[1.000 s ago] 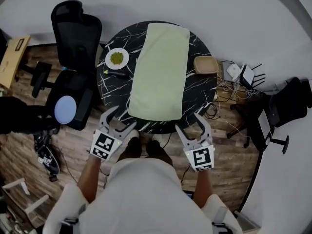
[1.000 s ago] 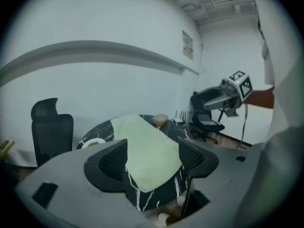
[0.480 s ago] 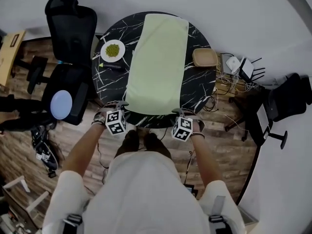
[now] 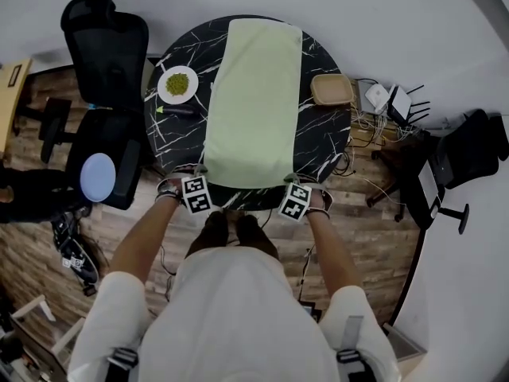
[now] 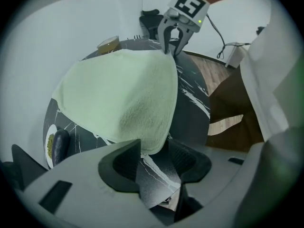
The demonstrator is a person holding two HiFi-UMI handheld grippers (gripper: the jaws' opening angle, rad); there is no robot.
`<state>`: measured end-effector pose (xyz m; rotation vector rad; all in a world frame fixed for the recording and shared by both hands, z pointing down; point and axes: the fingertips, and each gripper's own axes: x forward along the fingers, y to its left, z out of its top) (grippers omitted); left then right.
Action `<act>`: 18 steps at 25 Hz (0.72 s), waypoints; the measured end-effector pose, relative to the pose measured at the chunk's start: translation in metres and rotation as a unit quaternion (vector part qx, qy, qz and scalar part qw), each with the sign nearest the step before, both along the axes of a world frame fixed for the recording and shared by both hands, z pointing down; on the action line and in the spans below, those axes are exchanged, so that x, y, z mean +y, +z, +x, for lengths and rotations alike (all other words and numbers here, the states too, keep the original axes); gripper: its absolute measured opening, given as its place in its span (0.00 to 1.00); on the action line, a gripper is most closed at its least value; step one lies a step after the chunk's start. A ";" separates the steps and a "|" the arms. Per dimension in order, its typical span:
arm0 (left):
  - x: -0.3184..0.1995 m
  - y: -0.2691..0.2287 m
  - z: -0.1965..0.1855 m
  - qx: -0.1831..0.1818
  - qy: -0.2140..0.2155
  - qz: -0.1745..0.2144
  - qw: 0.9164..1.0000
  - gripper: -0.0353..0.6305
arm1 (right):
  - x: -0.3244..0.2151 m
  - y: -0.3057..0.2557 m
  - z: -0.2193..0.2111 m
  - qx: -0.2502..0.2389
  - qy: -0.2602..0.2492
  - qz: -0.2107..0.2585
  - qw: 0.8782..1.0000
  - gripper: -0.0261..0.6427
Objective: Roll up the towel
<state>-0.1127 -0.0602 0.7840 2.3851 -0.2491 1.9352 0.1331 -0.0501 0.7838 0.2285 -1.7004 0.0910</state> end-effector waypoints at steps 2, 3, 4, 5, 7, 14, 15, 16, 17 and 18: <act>0.001 0.001 0.000 0.006 -0.007 -0.012 1.000 0.32 | 0.002 0.000 0.001 -0.006 0.008 -0.006 1.000 0.18; 0.002 0.001 0.000 0.009 -0.010 -0.019 1.000 0.30 | 0.003 0.000 0.000 -0.009 0.011 -0.008 1.000 0.15; 0.004 0.001 0.000 0.012 -0.012 -0.025 1.000 0.27 | 0.005 0.000 0.000 -0.012 0.016 -0.009 1.000 0.13; 0.005 0.001 0.000 0.015 -0.013 -0.027 0.999 0.26 | 0.006 0.000 -0.001 -0.014 0.020 -0.007 1.000 0.12; 0.007 0.000 -0.001 0.017 -0.014 -0.021 1.000 0.21 | 0.007 -0.001 -0.002 -0.018 0.033 0.008 0.999 0.05; 0.016 -0.005 -0.016 0.024 -0.053 0.020 0.998 0.09 | 0.025 -0.014 -0.009 -0.064 0.098 0.029 0.993 0.04; 0.020 -0.007 -0.018 0.026 -0.054 0.022 0.998 0.09 | 0.030 -0.017 -0.010 -0.070 0.105 0.029 0.992 0.04; 0.025 -0.009 -0.019 0.028 -0.055 0.023 0.998 0.09 | 0.034 -0.020 -0.011 -0.076 0.112 0.029 0.990 0.04; 0.030 -0.011 -0.020 0.031 -0.057 0.024 0.998 0.09 | 0.040 -0.023 -0.012 -0.082 0.118 0.030 0.989 0.04; 0.036 -0.013 -0.021 0.035 -0.062 0.023 0.997 0.09 | 0.046 -0.026 -0.013 -0.087 0.125 0.028 0.988 0.05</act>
